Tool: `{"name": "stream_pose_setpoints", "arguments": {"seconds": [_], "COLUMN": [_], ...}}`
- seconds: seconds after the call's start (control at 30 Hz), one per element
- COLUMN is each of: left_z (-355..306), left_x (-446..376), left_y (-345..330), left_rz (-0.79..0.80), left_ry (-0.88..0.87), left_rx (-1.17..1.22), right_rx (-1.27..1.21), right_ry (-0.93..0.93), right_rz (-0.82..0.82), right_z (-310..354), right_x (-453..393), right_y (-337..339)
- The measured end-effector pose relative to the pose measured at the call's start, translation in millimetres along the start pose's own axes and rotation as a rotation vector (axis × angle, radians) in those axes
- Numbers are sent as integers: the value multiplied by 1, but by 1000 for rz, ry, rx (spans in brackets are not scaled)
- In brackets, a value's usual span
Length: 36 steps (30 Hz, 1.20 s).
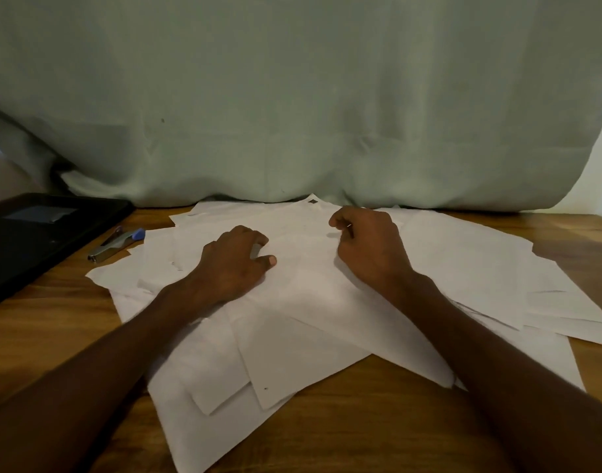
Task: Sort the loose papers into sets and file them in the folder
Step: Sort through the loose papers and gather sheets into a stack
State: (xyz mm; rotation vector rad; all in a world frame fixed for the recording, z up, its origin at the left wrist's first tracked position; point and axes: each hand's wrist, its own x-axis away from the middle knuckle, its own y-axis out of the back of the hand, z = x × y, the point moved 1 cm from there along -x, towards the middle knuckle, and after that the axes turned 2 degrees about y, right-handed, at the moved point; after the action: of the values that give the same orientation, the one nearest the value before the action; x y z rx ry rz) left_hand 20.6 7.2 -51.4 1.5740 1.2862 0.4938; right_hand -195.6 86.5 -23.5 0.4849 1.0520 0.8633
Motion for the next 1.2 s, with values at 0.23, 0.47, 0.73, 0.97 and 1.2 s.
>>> {"name": "stream_pose_setpoints", "arguments": {"seconds": [0.23, 0.47, 0.73, 0.97, 1.2], "left_z": [-1, -8, -20, -6, -7], "left_x": [1, 4, -26, -15, -6], "left_y": [2, -1, 30, 1, 8], "left_rz": [-103, -31, 246, -56, -227], "left_ry": [-3, 28, 50, -44, -86], "left_rx": [96, -17, -78, -221, 37], "right_rx": [361, 300, 358, 165, 24], "right_ry": [-114, -116, -148, -246, -255], "right_rz": [409, 395, 315, 317, 194], "right_z": [-26, -20, -15, -30, -13], "right_x": [0, -1, 3, -4, -10], "right_y": [4, -3, 4, 1, -2]}}
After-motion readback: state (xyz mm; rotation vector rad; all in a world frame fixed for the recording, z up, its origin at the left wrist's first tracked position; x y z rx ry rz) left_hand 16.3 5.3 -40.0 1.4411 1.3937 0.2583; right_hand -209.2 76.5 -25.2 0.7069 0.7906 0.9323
